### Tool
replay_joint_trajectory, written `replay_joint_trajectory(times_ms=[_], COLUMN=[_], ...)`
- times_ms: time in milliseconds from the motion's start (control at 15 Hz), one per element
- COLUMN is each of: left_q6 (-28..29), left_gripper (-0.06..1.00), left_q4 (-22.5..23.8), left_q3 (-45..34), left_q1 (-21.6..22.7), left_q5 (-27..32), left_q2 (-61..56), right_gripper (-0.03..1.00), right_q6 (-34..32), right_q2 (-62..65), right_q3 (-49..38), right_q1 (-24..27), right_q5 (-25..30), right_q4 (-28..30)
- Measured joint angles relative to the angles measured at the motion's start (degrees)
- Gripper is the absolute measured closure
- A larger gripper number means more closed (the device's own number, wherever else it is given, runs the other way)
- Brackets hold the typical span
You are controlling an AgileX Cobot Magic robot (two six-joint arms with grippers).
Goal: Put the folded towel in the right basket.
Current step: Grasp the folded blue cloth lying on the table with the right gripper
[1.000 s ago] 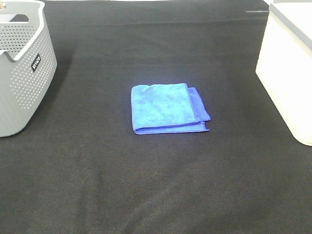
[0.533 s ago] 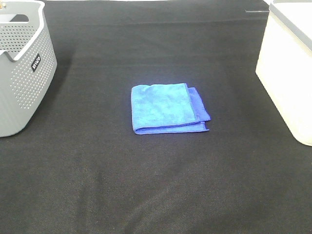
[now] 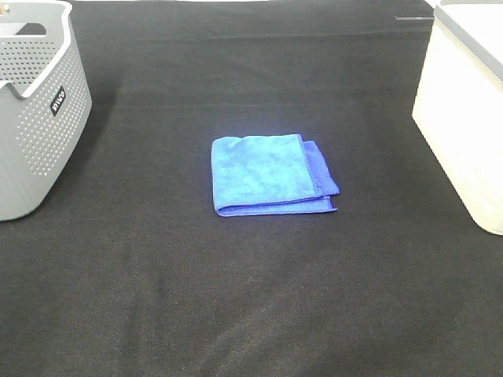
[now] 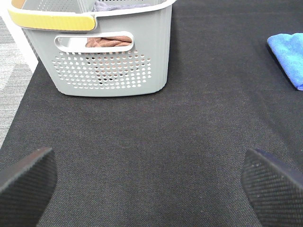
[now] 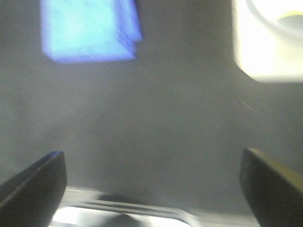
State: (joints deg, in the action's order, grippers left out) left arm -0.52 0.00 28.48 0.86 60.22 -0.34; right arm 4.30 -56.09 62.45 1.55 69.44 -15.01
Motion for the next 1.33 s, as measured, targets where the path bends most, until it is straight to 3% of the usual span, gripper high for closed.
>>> replay_joint_trajectory(times_ms=[200, 467, 733, 933, 1333], left_q6=[0.00, -0.11, -0.23, -0.23, -0.29], left_gripper=[-0.04, -0.04, -0.04, -0.04, -0.04], left_q4=[0.00, 0.00, 0.00, 0.00, 0.00], left_q3=[0.00, 0.00, 0.00, 0.00, 0.00], left_q1=[0.00, 0.00, 0.00, 0.00, 0.00], left_q5=[0.00, 0.00, 0.00, 0.00, 0.00], left_q2=[0.00, 0.00, 0.00, 0.00, 0.00], right_gripper=[0.00, 0.00, 0.01, 0.01, 0.01], right_q6=[4.07, 11.75, 9.17, 5.04, 0.63], right_q2=[-13.87, -23.43, -41.54, -62.68, -81.02], right_q3=[11.17, 13.18, 21.31, 34.43, 45.49], right_q1=[0.00, -0.86, -9.11, -9.80, -9.80], right_q5=[-0.11, -0.74, -9.51, -8.94, -9.68], right_q4=[-14.15, -25.44, -18.11, -14.15, -11.57])
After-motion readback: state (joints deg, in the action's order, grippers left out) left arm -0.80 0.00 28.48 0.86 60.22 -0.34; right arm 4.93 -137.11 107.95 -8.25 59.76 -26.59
